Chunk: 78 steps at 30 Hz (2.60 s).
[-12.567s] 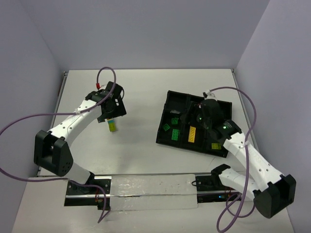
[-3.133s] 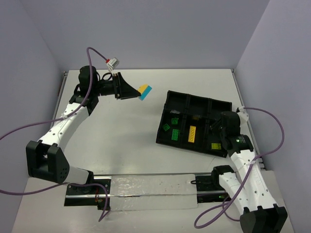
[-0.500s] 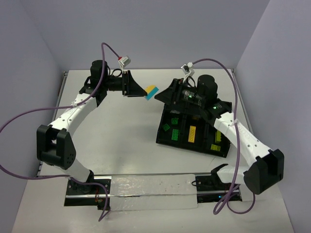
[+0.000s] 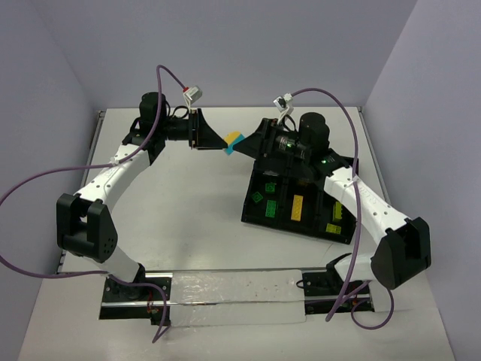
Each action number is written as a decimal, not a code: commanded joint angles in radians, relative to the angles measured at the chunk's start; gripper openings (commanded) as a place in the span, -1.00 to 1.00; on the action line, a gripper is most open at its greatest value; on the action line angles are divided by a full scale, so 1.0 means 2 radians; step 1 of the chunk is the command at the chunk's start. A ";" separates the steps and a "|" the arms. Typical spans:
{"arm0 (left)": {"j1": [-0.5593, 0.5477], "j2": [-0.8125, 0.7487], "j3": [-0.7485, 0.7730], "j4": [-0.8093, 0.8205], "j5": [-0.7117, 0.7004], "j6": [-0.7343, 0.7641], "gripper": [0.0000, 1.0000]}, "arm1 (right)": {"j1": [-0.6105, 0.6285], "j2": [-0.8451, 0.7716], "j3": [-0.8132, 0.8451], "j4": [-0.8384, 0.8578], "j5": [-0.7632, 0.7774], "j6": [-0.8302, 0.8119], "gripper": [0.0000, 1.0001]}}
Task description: Sort the legos into containers by color
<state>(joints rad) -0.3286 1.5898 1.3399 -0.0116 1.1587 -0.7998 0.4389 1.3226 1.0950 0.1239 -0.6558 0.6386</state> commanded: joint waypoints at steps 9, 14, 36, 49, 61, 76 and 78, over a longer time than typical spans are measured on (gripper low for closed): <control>-0.006 -0.013 0.024 0.012 0.020 0.008 -1.00 | 0.003 0.026 0.023 0.094 -0.027 0.042 0.34; -0.007 -0.015 0.026 0.007 0.020 0.017 -1.00 | 0.003 0.035 0.023 0.112 -0.031 0.055 0.06; -0.002 -0.010 0.030 -0.011 -0.014 0.010 -0.99 | 0.003 0.011 -0.014 0.095 -0.017 0.053 -0.50; -0.003 -0.019 0.024 -0.002 -0.017 0.000 -0.99 | 0.003 -0.014 -0.033 0.083 -0.006 0.050 -0.50; -0.003 -0.025 0.022 -0.007 -0.020 0.006 -1.00 | 0.005 -0.059 -0.087 0.049 0.013 0.037 -0.51; 0.011 -0.026 0.018 -0.003 -0.018 0.005 -0.99 | 0.004 -0.080 -0.130 0.032 0.020 0.040 -0.52; 0.011 -0.026 0.017 -0.003 -0.019 0.005 -1.00 | 0.004 -0.079 -0.130 0.031 0.020 0.040 -0.52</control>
<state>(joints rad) -0.3076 1.5867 1.3491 -0.0452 1.1288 -0.7853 0.4454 1.1854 0.8347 0.1646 -0.6001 0.7311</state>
